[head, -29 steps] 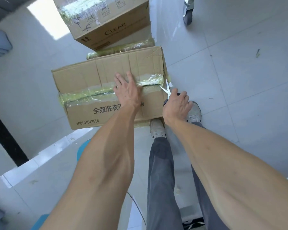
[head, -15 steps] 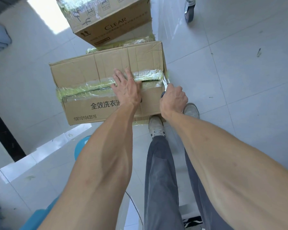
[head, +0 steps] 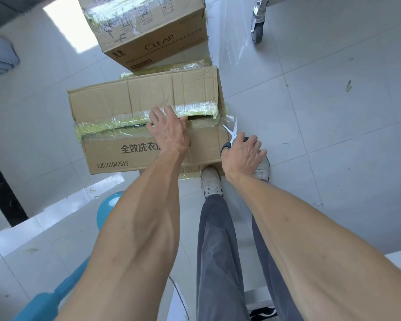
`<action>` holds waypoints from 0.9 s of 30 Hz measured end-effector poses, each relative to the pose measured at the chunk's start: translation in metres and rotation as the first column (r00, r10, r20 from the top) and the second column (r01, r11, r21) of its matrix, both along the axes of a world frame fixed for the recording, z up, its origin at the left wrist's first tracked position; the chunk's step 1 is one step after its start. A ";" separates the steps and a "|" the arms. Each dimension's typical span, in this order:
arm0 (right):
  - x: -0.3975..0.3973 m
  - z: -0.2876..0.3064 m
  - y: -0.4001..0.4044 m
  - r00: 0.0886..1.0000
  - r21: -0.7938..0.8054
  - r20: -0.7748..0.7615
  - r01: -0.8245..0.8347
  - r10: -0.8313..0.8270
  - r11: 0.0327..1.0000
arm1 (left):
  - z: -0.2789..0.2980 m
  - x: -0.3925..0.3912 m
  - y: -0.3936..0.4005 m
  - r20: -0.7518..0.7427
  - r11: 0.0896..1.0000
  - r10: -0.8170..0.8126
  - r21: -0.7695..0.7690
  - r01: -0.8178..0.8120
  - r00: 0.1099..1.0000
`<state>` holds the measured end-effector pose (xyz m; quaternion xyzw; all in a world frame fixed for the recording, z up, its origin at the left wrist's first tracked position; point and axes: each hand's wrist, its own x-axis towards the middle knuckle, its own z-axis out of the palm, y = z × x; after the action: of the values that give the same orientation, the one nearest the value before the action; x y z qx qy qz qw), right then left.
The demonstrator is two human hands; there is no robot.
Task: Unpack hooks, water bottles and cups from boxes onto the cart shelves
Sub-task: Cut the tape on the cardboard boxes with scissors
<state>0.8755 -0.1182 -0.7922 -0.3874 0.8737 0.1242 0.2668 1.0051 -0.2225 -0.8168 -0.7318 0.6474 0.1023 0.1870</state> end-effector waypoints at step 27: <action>-0.003 0.002 0.049 0.996 -0.117 -0.009 0.083 -0.085 0.990 | 0.019 -0.006 0.033 -0.237 0.976 0.218 0.032 -0.217 0.947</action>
<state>0.8724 -0.0690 -0.7899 -0.3644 0.8967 0.0645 0.2427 0.9990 -0.1894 -0.7980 -0.7805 0.5802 0.2115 0.0973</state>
